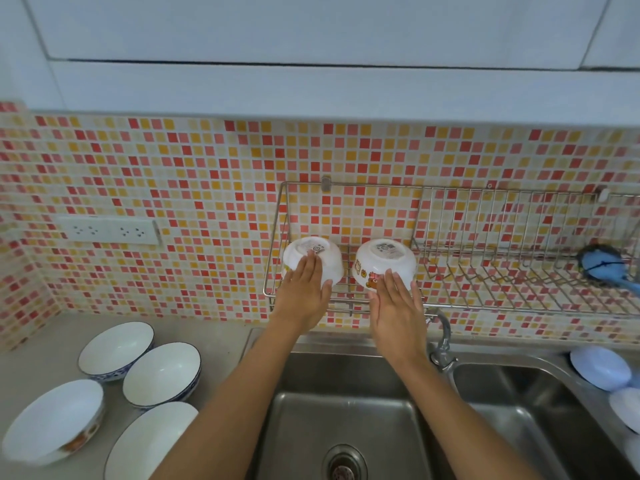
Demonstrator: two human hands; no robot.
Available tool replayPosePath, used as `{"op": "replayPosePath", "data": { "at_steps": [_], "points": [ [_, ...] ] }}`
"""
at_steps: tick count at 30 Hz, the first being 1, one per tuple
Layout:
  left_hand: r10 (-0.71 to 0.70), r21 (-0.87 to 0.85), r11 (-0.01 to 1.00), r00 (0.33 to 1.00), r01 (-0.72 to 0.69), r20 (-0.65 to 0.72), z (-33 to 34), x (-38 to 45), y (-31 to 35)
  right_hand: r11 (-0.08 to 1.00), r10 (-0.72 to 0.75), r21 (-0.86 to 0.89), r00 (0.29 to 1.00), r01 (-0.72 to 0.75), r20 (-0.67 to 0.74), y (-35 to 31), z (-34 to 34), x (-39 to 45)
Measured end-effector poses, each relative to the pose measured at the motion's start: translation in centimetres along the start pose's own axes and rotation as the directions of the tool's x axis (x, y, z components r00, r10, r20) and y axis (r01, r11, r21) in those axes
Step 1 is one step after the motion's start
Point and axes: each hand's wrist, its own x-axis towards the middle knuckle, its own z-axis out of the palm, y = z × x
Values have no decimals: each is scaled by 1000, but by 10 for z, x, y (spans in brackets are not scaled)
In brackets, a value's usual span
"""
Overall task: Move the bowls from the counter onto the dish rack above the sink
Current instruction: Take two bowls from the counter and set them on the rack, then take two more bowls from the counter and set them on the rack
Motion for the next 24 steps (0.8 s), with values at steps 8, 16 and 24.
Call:
{"op": "replayPosePath", "data": {
  "at_steps": [8,16,24],
  "points": [
    [49,56,997,994,-44,-96,4,-19,-5,995,70,73,997,-72,34,-7,3,-10],
    [122,-114,984,985,-137,-123,14,-100,-36,947,57,299,977,-117,204,-67,28,-76],
    [-323,-153,936,946,318,-9,8,-207,-210,839,-264,541,827,-56,496,-237,79,-136]
  ]
}}
